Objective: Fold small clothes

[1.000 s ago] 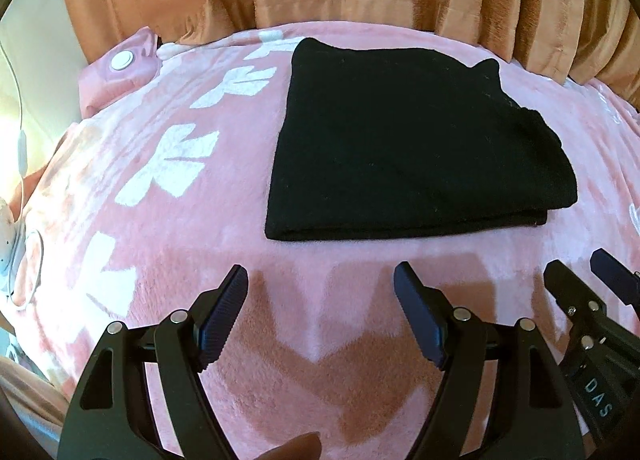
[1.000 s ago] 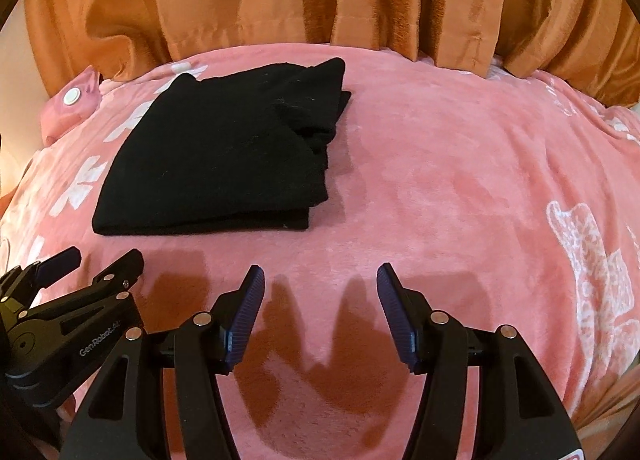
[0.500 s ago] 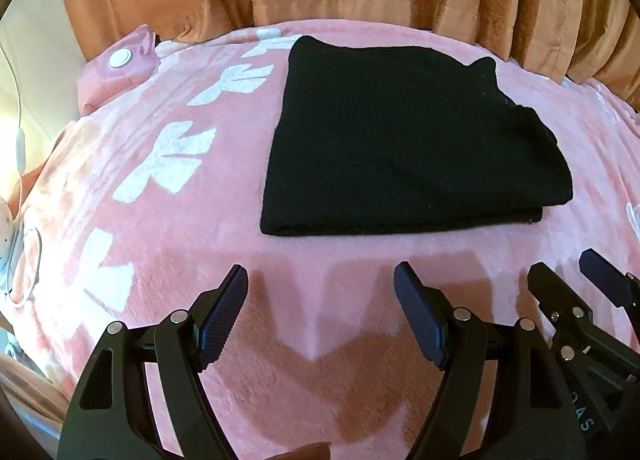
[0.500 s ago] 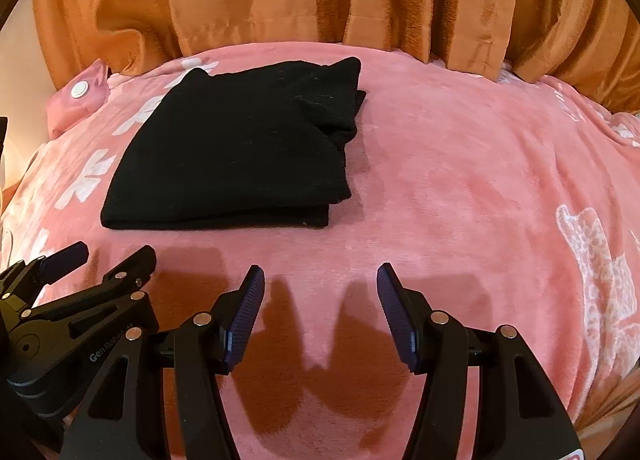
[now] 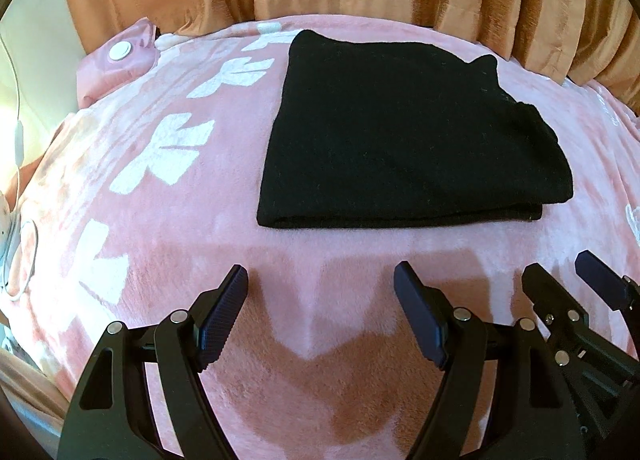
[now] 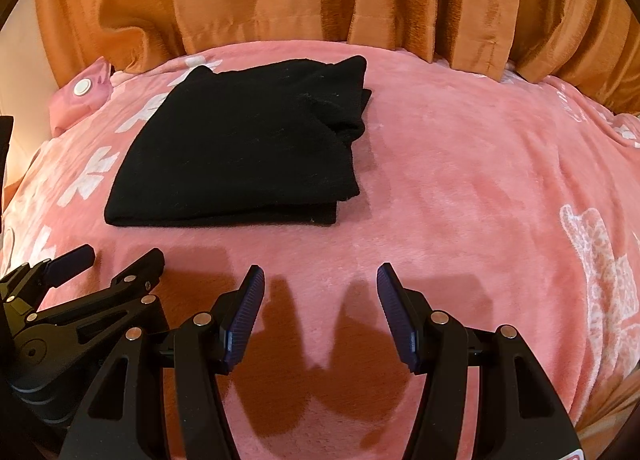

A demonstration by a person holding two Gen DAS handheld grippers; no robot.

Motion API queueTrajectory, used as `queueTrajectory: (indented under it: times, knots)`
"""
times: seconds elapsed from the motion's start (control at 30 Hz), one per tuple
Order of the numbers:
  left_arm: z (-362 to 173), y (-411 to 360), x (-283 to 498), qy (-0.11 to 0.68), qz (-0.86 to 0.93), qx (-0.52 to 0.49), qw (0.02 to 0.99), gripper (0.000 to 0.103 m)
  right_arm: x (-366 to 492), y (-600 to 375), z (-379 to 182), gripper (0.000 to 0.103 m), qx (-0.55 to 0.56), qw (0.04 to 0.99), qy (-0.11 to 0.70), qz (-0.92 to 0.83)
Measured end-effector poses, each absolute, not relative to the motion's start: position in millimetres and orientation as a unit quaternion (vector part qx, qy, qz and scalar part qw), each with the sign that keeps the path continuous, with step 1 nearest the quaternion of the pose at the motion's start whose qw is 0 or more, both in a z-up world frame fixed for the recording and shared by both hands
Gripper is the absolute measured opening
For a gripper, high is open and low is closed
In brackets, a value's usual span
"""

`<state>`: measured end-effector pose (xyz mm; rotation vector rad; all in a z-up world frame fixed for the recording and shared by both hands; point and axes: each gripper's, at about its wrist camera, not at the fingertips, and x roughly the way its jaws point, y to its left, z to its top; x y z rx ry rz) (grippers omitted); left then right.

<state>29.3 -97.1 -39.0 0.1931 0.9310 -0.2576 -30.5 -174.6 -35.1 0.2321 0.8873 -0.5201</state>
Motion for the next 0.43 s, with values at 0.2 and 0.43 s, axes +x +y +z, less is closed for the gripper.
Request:
queueTrajectory:
  times: [0.2,0.43]
  knots:
    - [-39.3,-98.0,29.2,0.445,-0.122,0.097,0.882,0.073,-30.8,-173.9,-34.5,0.057,0.113,0.864,0.422,-0.249]
    - [-41.1,-96.4,30.5,0.449,-0.12,0.097,0.88,0.073,-29.8,-177.3,-34.5,0.057,0.114,0.865,0.424,-0.245]
